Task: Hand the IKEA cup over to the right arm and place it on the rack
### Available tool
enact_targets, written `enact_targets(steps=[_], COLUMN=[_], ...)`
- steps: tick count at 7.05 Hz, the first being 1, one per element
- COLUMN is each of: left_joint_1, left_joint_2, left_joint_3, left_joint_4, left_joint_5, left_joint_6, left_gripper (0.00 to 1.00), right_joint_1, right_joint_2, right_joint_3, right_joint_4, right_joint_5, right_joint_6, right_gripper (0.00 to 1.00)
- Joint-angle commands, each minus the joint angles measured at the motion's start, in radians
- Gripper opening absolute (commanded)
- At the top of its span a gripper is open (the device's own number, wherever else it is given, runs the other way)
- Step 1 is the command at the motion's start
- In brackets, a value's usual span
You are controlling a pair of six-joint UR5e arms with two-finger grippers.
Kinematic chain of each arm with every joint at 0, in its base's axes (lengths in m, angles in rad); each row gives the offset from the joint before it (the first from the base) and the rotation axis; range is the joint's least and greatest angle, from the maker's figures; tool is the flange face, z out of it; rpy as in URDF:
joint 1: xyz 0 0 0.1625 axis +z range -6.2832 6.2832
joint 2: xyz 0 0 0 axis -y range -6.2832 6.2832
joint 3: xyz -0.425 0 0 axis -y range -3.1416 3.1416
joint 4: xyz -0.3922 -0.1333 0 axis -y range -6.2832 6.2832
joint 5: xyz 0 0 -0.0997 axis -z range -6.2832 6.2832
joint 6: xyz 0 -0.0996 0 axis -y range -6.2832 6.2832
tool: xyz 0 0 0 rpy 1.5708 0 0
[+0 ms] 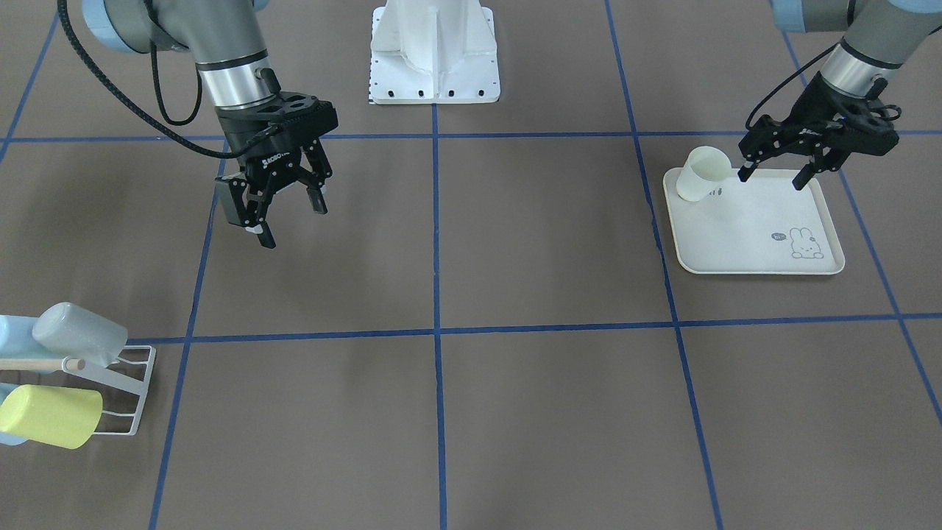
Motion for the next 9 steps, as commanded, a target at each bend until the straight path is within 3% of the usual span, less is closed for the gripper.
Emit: enact_targets(steps=[1, 5, 7, 8, 9], left_joint_1=[0.047, 0.129, 0.154, 0.163, 0.163], left_joint_2=[0.023, 0.053, 0.053, 0.053, 0.053], left_joint_3=[0.011, 0.034, 0.042, 0.041, 0.039], left_joint_4=[-0.012, -0.009, -0.013, -0.016, -0.016], left_joint_5=[0.011, 0.011, 0.010, 0.006, 0.003], left_joint_6=[-0.019, -0.020, -0.025, -0.025, -0.026], left_gripper=[1.00, 0.96, 0.64, 0.64, 0.45], right_joint_1=[-0.017, -0.026, -0.032, -0.032, -0.032], right_joint_2=[0.005, 0.003, 0.003, 0.003, 0.003], right_joint_3=[-0.004, -0.005, 0.001, -0.001, 0.001], right_joint_4=[0.017, 0.017, 0.017, 0.017, 0.017], right_joint_5=[0.013, 0.011, 0.010, 0.010, 0.010], right_joint_6=[0.061, 0.061, 0.061, 0.061, 0.061], right_gripper=[0.99, 0.99, 0.99, 0.99, 0.99])
